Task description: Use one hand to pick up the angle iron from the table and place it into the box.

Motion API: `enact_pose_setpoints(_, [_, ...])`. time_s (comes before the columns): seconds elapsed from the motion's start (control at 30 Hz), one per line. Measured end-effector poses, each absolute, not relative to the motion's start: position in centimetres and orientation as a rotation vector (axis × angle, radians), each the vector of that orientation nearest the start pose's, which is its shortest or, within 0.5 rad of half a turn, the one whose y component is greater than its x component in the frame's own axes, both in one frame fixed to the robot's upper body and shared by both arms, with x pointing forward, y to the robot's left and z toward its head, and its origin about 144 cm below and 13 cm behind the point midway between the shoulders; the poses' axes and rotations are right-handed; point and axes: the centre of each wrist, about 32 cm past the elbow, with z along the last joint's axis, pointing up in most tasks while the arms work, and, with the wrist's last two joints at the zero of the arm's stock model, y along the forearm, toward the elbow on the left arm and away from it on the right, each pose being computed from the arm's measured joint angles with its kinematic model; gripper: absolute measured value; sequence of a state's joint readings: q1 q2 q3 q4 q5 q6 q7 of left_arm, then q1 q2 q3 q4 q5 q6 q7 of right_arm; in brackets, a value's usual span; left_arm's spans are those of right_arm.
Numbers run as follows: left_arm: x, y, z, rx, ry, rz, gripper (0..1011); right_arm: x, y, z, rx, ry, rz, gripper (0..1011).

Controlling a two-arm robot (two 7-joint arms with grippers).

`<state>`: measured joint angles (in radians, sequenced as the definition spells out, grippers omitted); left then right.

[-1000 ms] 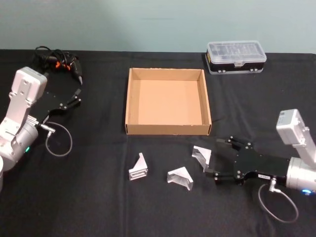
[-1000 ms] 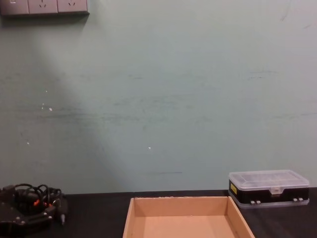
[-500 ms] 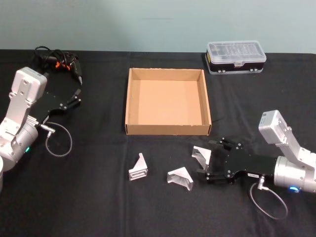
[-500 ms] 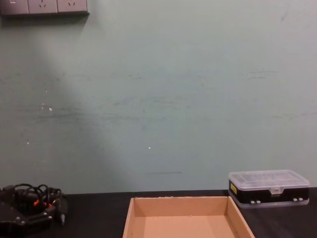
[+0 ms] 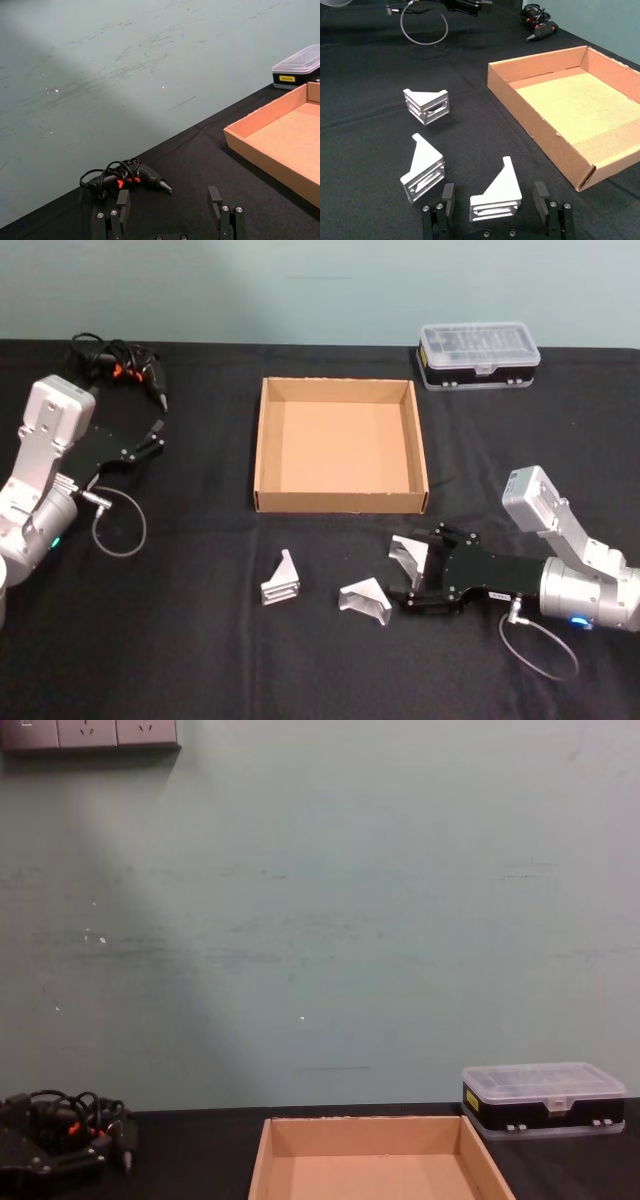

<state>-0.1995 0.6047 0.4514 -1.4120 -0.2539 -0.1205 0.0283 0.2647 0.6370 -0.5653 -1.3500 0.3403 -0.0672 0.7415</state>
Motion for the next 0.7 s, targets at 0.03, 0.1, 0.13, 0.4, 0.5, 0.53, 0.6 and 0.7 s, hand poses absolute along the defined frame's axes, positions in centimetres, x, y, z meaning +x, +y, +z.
enact_pose_setpoints(0.03, [48.86,30.96,113.98,0.304,-0.285,1.248,1011,49.48,-30.93,112.84,-0.407,-0.034,-0.459,1000])
enact_pose_setpoints(0.1, [48.86,30.97,113.98,0.304,-0.285,1.248,1011,49.46,-30.97,112.85,-0.407,-0.034,-0.460,1000])
enact_pose_setpoints(0.13, [48.86,30.97,113.98,0.304,-0.285,1.248,1011,49.45,-30.98,112.85,-0.406,-0.034,-0.460,1000])
enact_pose_setpoints(0.4, [48.86,30.96,113.98,0.304,-0.285,1.248,1011,49.42,-31.03,112.89,-0.403,-0.033,-0.460,840])
enact_pose_setpoints(0.5, [48.86,30.96,113.98,0.304,-0.285,1.248,1011,49.41,-31.04,112.90,-0.403,-0.033,-0.461,768])
enact_pose_setpoints(0.53, [48.86,30.97,113.98,0.304,-0.285,1.248,1011,49.41,-31.04,112.90,-0.403,-0.033,-0.461,734])
enact_pose_setpoints(0.6, [48.86,30.96,113.98,0.304,-0.285,1.248,1011,49.41,-31.05,112.91,-0.403,-0.033,-0.461,654])
enact_pose_setpoints(0.7, [48.86,30.97,113.98,0.304,-0.285,1.248,1011,49.40,-31.06,112.91,-0.402,-0.032,-0.461,594])
